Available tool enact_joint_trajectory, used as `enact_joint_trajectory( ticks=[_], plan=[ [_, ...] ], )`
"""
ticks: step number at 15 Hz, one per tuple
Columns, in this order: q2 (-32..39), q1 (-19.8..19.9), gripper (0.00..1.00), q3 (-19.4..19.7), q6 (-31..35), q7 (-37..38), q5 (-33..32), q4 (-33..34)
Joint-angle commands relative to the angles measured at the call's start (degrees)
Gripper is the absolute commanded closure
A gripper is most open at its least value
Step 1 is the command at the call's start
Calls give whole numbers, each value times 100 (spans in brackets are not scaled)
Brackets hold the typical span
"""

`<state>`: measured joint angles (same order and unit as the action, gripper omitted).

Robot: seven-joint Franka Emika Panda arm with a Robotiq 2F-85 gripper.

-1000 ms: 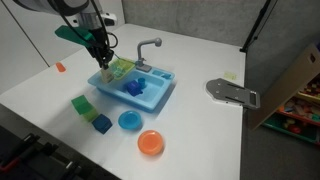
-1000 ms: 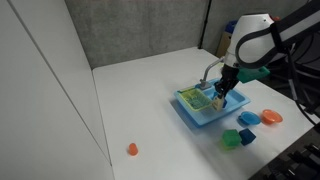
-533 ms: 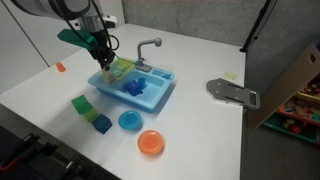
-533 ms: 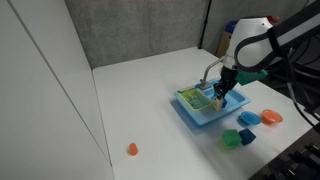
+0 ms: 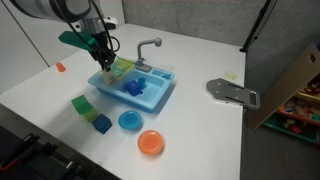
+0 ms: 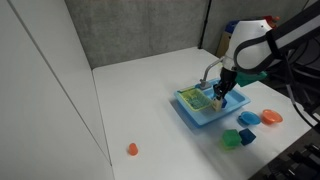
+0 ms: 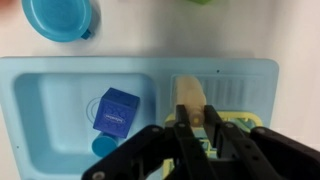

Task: Remove the bottle in the dishes drying rack and put it on the sink vanity top in front of the dishes drying rack

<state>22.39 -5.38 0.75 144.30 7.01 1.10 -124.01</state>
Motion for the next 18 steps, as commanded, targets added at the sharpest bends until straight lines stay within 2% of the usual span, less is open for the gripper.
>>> enact_joint_trajectory(
  ticks=[1,2,9,18],
  plan=[
    [-25,56,53,-33,135,-15,-78,-61],
    [-44,59,53,-36,153,-25,-75,-85],
    [-224,113,1,-63,132,-114,-6,-249],
    [-777,293,0,-141,-339,-409,135,-392]
  ],
)
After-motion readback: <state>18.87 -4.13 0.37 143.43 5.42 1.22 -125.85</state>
